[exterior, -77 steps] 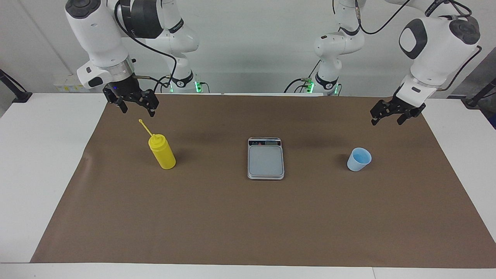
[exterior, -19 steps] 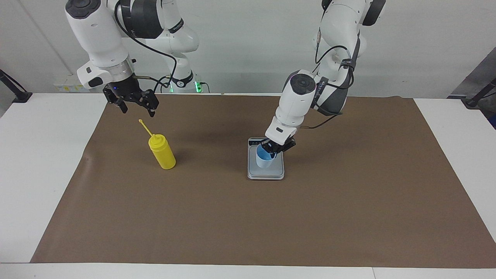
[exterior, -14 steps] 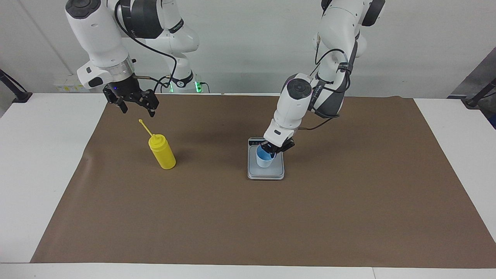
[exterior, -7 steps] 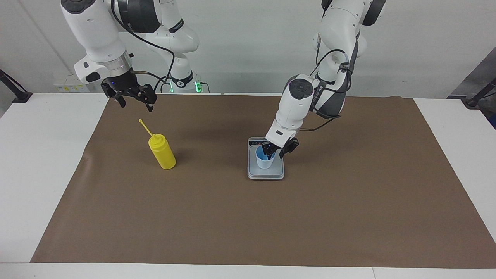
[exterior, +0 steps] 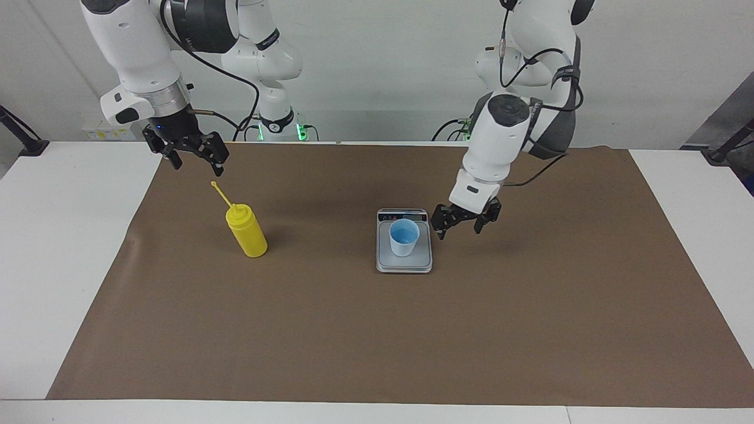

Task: Pour seasoning into cup on scale with both arms
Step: 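Release the cup and withdraw the left gripper while the right gripper opens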

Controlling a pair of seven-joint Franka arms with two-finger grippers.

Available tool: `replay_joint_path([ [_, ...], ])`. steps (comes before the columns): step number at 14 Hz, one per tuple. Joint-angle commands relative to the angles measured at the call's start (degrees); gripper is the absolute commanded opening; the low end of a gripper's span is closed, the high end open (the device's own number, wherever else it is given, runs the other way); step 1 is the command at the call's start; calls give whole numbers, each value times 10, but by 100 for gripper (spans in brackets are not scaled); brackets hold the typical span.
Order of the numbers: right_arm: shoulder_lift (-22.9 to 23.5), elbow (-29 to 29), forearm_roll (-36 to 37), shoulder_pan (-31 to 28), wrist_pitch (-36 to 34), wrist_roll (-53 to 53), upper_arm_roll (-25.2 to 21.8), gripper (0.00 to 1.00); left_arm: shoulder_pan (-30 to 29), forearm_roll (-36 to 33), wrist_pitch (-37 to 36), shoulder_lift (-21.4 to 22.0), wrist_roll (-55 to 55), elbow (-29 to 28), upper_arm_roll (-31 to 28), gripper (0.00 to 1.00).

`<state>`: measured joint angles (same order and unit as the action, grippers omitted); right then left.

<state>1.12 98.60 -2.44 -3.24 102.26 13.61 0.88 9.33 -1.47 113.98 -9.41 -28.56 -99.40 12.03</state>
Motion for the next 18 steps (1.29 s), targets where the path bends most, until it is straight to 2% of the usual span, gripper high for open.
replay_joint_path([
  [1,126,-107,-41,-33,1,12,3,100,-44,-6,-53,32,84,-4,5,100],
  [3,188,-157,-35,-36,5,35,3,100,-79,1,-88,58,157,-4,5,100],
  [7,219,-161,-43,-62,-14,130,3,100,-131,13,-145,95,251,-2,1,100],
  [8,230,-162,-49,-75,-39,139,4,100,-141,16,-165,98,263,11,0,100],
  [12,279,-162,-159,-107,-136,200,4,100,-145,17,-230,98,266,61,-2,100],
  [16,295,-148,-232,-134,-161,270,4,100,-139,19,-214,126,267,34,-2,100],
  [18,295,-127,-244,-134,-167,294,4,100,-135,19,-207,127,265,33,0,100],
])
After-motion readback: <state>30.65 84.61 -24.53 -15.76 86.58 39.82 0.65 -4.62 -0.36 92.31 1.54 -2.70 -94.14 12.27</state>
